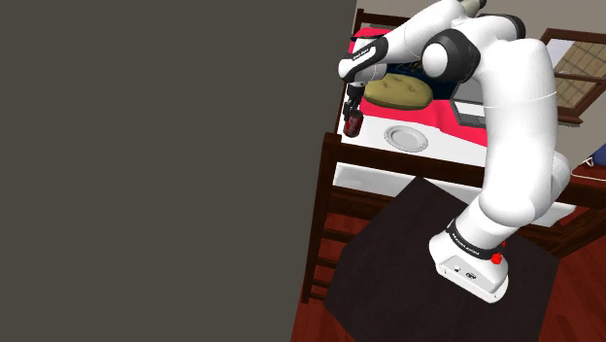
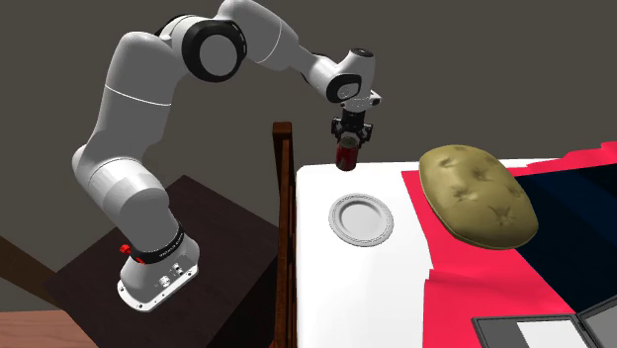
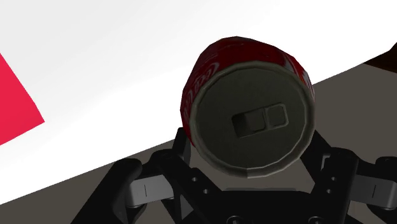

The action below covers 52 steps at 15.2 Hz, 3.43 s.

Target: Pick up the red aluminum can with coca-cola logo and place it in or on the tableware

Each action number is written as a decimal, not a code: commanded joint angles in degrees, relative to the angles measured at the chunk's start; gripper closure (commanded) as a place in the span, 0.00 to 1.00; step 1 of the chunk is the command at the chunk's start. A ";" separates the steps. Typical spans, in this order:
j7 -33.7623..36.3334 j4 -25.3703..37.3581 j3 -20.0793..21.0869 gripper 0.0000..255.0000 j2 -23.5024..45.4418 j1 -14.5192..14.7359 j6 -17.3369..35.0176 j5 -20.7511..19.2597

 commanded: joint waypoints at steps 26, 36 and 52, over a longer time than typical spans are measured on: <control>-2.36 -4.02 -3.07 1.00 -11.58 -0.91 -7.53 -3.06; -12.55 -15.65 -7.51 1.00 -20.86 -6.51 -5.13 -4.99; -21.10 -21.91 -9.55 1.00 -19.96 -11.21 1.54 -3.13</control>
